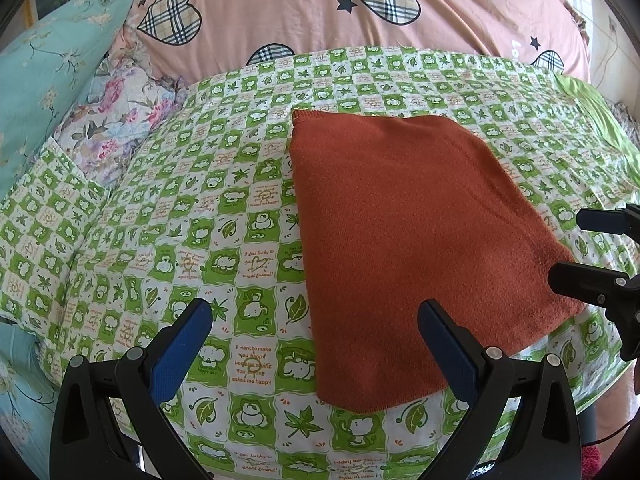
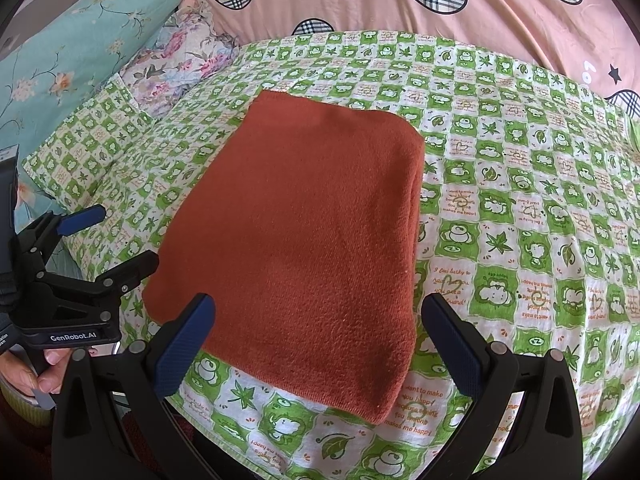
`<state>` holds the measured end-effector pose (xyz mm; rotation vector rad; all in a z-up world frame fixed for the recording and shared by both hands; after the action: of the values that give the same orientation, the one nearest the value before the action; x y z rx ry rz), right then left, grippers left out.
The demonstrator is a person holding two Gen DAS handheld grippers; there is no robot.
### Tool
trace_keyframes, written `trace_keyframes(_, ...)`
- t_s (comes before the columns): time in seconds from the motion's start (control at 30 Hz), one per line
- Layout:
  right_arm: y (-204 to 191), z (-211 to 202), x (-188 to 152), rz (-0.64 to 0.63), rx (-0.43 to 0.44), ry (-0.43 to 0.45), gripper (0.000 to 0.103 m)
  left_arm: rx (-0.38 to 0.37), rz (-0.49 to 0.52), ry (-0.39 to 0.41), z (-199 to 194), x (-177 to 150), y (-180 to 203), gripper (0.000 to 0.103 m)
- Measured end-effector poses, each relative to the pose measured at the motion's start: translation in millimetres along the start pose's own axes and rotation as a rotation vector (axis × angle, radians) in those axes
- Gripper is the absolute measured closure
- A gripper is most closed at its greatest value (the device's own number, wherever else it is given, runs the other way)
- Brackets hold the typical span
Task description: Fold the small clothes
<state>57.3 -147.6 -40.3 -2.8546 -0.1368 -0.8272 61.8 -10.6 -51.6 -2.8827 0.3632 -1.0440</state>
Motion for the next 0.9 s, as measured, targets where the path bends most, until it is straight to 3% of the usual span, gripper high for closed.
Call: trace_keyframes(0.9,15,20,23,0.037,0.015,-0.01,0.0,-0.06,-0.024,-0.023,26,30,-19,0.001)
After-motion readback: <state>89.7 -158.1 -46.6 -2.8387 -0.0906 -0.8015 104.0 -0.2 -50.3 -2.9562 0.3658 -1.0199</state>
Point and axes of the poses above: each gripper's, at about its wrist camera, not at the fingertips, and z roughly the way its jaws point, y to its right, x to its top, the point moved 7 cm from there along z, roughly the way its jaws point, and after that the axes turned 3 degrees about -x, right-handed, at the moved point
